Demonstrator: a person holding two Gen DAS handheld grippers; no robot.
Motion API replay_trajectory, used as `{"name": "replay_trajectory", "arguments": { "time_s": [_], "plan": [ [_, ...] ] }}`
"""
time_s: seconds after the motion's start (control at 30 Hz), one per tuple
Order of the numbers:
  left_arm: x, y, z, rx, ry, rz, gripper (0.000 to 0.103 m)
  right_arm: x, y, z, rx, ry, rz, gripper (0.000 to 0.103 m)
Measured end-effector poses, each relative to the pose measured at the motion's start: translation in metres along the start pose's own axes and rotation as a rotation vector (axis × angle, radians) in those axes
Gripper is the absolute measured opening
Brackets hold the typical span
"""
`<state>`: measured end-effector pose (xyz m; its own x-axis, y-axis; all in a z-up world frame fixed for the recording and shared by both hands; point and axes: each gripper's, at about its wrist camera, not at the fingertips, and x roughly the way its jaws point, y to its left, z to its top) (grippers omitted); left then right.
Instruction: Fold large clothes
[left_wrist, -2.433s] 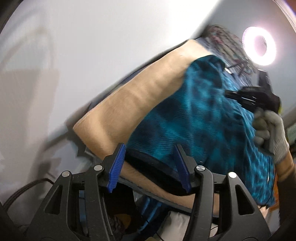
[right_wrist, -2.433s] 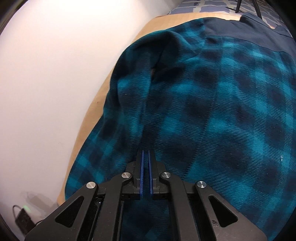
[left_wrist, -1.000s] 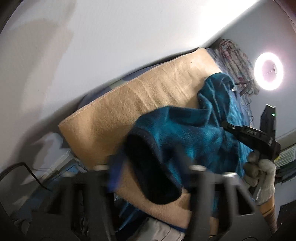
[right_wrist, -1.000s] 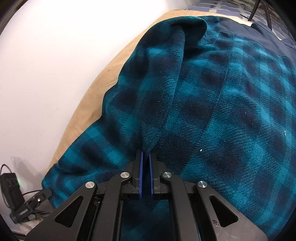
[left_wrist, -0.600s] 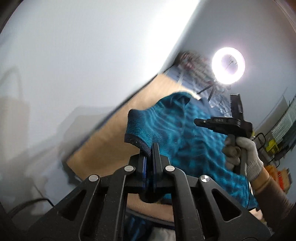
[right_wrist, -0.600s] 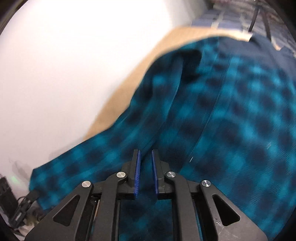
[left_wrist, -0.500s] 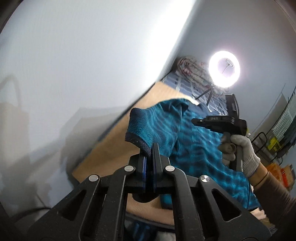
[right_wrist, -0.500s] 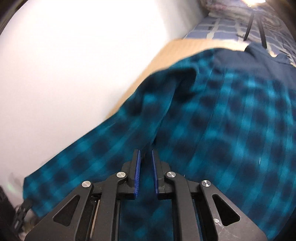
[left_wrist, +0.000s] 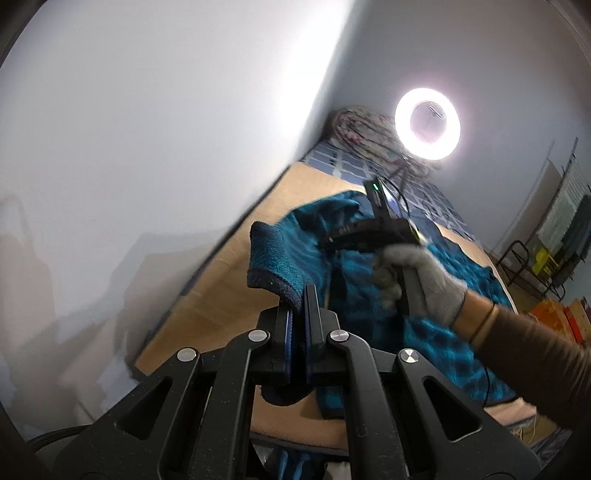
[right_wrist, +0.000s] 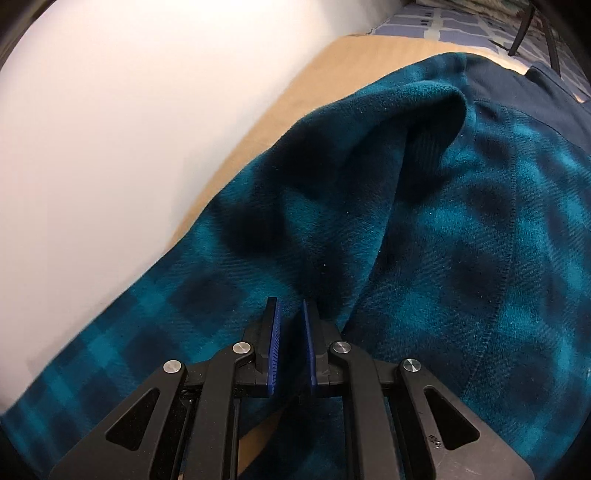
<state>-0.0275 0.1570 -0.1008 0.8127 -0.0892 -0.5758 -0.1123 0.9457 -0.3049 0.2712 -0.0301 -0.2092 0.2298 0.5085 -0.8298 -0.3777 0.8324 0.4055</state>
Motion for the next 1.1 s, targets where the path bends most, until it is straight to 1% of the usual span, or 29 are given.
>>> {"name": "replay_trajectory", "arguments": {
  "time_s": [0.07, 0.1, 0.13, 0.17, 0.2, 0.23, 0.27, 0.33, 0.37, 0.43, 0.47, 0.5, 0.6, 0.7, 0.73, 0.77, 0.8, 0.83, 0.87, 0.9, 1.0, 1.03, 1.1],
  "plan": [
    [-0.001, -0.007, -0.004, 0.025, 0.003, -0.017, 0.002, -0.007, 0.002, 0.006, -0.013, 0.016, -0.013, 0.011],
    [-0.001, -0.010, -0.007, 0.035, 0.006, -0.029, 0.002, -0.016, 0.004, 0.011, -0.022, 0.002, -0.017, 0.013],
    [-0.001, -0.013, -0.009, 0.044, 0.010, -0.039, 0.002, -0.024, 0.005, 0.017, -0.026, -0.015, -0.013, 0.017],
    [-0.001, -0.015, -0.011, 0.050, 0.014, -0.048, 0.002, -0.034, 0.007, 0.023, -0.022, -0.039, -0.003, 0.037],
    [-0.001, -0.018, -0.014, 0.059, 0.020, -0.059, 0.002, -0.041, 0.008, 0.030, -0.012, -0.060, 0.000, 0.060],
    [0.000, -0.020, -0.017, 0.068, 0.028, -0.065, 0.002, -0.049, 0.009, 0.038, 0.001, -0.089, -0.003, 0.068],
    [0.001, -0.022, -0.019, 0.077, 0.037, -0.072, 0.002, -0.052, 0.012, 0.045, 0.008, -0.104, -0.001, 0.070],
    [0.004, -0.029, -0.024, 0.094, 0.052, -0.081, 0.002, -0.051, 0.019, 0.058, 0.012, -0.099, 0.005, 0.070],
    [0.005, -0.032, -0.026, 0.104, 0.057, -0.086, 0.002, -0.046, 0.024, 0.065, 0.012, -0.086, -0.010, 0.070],
    [0.004, -0.038, -0.027, 0.123, 0.059, -0.091, 0.002, -0.033, 0.037, 0.077, 0.003, -0.056, -0.070, 0.070],
    [0.003, -0.039, -0.028, 0.130, 0.059, -0.095, 0.002, -0.029, 0.040, 0.077, 0.002, -0.039, -0.088, 0.070],
    [0.002, -0.040, -0.029, 0.136, 0.057, -0.099, 0.002, -0.024, 0.045, 0.079, 0.002, -0.025, -0.107, 0.068],
    [0.005, -0.044, -0.028, 0.144, 0.062, -0.114, 0.002, -0.003, 0.061, 0.086, -0.004, 0.003, -0.158, 0.068],
    [0.006, -0.051, -0.027, 0.165, 0.061, -0.115, 0.002, 0.017, 0.072, 0.086, -0.038, 0.037, -0.242, 0.067],
    [0.005, -0.051, -0.028, 0.172, 0.060, -0.116, 0.002, 0.022, 0.071, 0.082, -0.059, 0.051, -0.273, 0.065],
    [0.004, -0.051, -0.027, 0.176, 0.058, -0.116, 0.002, 0.024, 0.072, 0.081, -0.077, 0.060, -0.296, 0.048],
    [0.003, -0.052, -0.027, 0.182, 0.056, -0.118, 0.002, 0.028, 0.074, 0.080, -0.103, 0.077, -0.333, 0.024],
    [0.002, -0.052, -0.026, 0.188, 0.056, -0.120, 0.002, 0.029, 0.074, 0.078, -0.120, 0.090, -0.360, 0.012],
    [0.002, -0.052, -0.026, 0.193, 0.056, -0.123, 0.002, 0.028, 0.068, 0.078, -0.122, 0.095, -0.368, 0.006],
    [0.001, -0.053, -0.027, 0.205, 0.056, -0.125, 0.002, 0.022, 0.064, 0.077, -0.114, 0.086, -0.355, 0.006],
    [0.001, -0.061, -0.031, 0.255, 0.063, -0.130, 0.002, 0.001, 0.040, 0.082, -0.057, 0.048, -0.278, 0.004],
    [0.000, -0.066, -0.033, 0.276, 0.065, -0.135, 0.002, -0.012, 0.031, 0.081, -0.033, 0.030, -0.243, 0.004],
    [-0.002, -0.073, -0.037, 0.310, 0.071, -0.146, 0.002, -0.028, 0.016, 0.084, 0.000, 0.001, -0.206, 0.004]
  ]
}}
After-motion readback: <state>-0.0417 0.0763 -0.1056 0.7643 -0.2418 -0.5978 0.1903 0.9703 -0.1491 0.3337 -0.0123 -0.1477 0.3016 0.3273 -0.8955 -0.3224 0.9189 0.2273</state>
